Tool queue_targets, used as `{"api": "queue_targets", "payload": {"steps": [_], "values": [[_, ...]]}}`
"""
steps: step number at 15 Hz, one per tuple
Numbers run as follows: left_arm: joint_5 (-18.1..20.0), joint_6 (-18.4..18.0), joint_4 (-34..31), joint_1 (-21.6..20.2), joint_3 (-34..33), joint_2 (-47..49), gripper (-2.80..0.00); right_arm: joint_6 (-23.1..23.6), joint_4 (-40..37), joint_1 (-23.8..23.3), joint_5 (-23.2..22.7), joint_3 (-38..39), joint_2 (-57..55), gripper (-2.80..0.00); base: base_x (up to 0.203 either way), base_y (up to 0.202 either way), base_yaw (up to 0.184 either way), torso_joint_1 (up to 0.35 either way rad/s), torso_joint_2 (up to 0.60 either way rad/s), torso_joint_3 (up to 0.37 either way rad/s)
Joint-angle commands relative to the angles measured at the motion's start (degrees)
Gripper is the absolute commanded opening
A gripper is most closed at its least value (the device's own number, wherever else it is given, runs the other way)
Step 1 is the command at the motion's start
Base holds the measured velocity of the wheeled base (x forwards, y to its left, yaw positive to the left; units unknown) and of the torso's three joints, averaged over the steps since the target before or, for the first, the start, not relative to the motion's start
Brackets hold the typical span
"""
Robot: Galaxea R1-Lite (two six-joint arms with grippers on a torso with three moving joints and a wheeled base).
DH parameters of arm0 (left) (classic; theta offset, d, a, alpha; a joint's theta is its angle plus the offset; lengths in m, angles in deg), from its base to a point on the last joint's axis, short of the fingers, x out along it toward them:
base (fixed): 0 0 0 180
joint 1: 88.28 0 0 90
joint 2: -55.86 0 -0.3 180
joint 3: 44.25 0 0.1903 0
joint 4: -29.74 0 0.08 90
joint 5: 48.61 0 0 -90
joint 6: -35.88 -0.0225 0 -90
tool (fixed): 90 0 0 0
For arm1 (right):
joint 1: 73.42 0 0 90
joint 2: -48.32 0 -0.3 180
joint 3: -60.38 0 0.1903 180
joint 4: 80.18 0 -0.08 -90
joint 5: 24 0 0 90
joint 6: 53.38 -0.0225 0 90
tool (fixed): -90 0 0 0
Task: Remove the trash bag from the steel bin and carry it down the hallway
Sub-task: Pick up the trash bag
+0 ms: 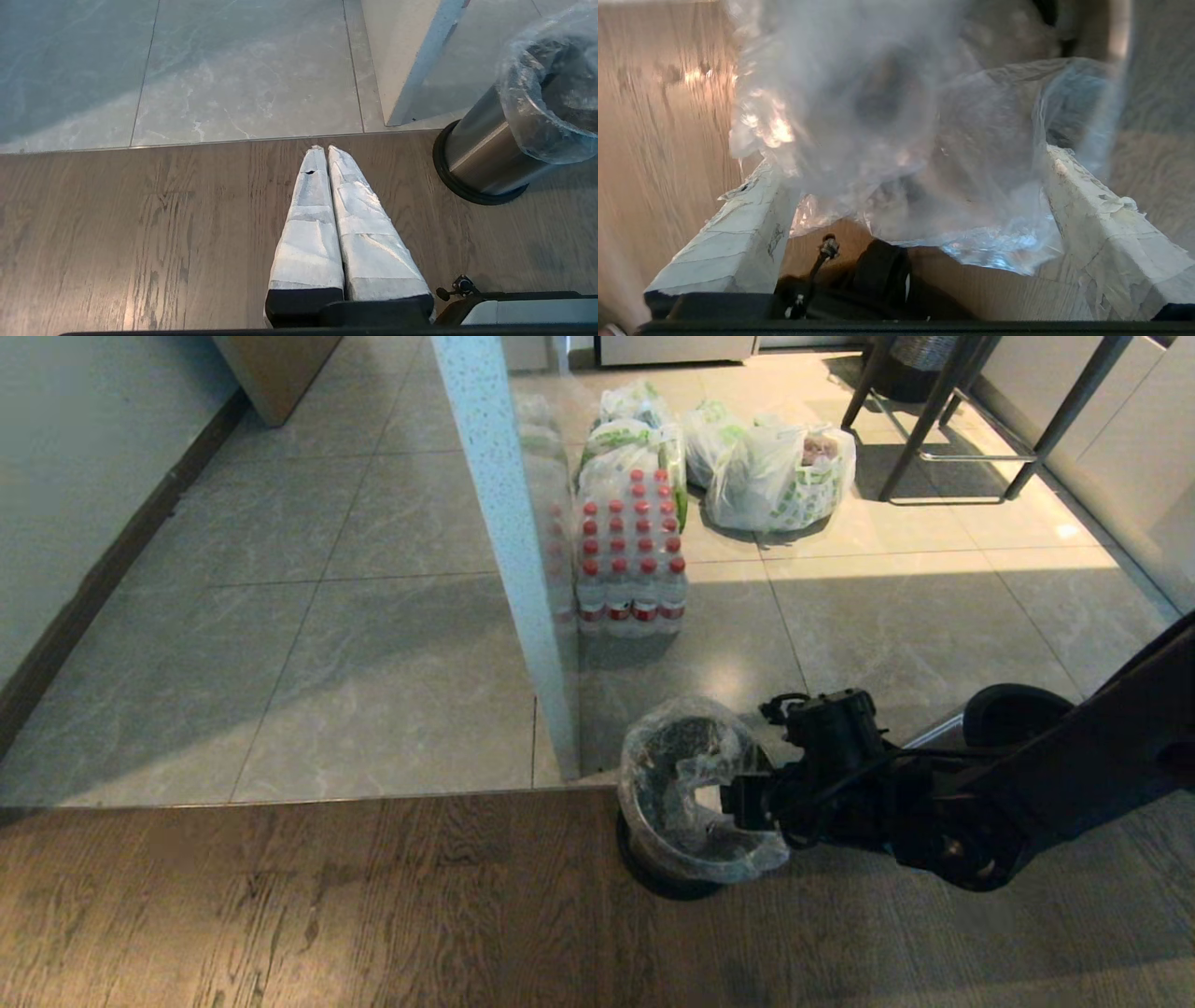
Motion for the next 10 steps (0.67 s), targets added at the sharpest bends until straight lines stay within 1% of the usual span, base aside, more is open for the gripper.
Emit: {"api": "queue_targets", "payload": {"steps": [1, 6, 10], "values": [[0.0, 0.0, 0.0, 0.0, -0.1, 0.0, -2.8, 0.0, -0.1, 0.9, -0.1, -1.3, -2.1, 0.0, 0.0, 0.0, 0.0, 0.0, 0.0, 0.0], [0.0, 0.0, 0.0, 0.0, 0.0, 0.0, -2.8, 0.1, 0.0, 1.6, -0.2, -6.5, -7.0, 0.0, 0.0, 0.0, 0.0, 0.0, 0.0, 0.0], [0.0, 0.0, 0.0, 0.0, -0.1, 0.0, -2.8, 0.1, 0.3, 1.6, -0.9, -8.4, -9.3, 0.0, 0.0, 0.0, 0.0, 0.0, 0.0, 0.0]]}}
